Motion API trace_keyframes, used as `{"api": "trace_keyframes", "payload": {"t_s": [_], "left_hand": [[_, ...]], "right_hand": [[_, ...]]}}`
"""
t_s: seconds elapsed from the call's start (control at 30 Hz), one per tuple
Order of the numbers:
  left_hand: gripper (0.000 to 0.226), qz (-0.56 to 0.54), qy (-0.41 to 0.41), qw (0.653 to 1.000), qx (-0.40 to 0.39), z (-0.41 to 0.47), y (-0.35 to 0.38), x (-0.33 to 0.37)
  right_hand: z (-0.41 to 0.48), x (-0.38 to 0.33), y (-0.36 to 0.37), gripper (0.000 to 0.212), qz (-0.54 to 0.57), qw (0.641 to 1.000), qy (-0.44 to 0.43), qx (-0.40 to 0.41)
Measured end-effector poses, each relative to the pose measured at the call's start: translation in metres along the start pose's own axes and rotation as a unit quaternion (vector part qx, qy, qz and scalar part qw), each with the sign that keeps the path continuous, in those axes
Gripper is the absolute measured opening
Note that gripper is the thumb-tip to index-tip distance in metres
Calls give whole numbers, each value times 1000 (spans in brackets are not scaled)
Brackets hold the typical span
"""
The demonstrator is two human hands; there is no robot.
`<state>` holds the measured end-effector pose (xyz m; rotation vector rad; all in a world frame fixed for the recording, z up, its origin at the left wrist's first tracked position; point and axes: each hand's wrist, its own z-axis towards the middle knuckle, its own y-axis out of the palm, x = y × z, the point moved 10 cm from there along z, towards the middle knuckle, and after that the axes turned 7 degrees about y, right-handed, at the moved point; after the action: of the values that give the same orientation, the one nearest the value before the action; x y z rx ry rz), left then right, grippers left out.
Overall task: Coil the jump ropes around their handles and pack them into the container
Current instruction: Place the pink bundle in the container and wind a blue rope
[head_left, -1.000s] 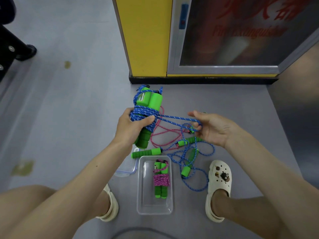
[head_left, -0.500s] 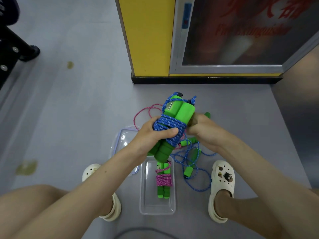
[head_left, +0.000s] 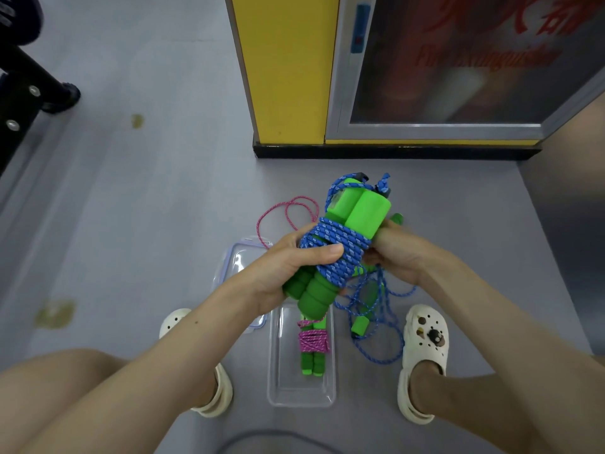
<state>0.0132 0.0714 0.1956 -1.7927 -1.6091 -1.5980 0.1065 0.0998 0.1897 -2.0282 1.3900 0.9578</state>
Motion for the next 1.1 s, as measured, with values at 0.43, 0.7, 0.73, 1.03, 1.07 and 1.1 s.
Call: {"api": "trace_keyframes", "payload": {"t_s": [0.43,0.7,0.73,1.03,1.07,1.1], "left_hand": [[68,6,31,998,50,5,-8,4],[69,23,75,980,183,6,-47,18],[68,62,77,978,185,5,-48,20],[58,356,113,887,271,0,-66,47],[61,437,124,849,268,-2,-58,52],[62,514,126,805,269,-4,-50,55]], "right_hand": [[-1,-13,-29,13,-22,984,-75,159],[-3,-6,-13,30,-34,997,-35,63],[-5,-7,-13,36,-36,997,-35,61],[-7,6,-14,27,-26,997,30,64],[-5,8,-12,26,-32,997,40,64],[-4,10,-10,28,-38,996,52,67]]}}
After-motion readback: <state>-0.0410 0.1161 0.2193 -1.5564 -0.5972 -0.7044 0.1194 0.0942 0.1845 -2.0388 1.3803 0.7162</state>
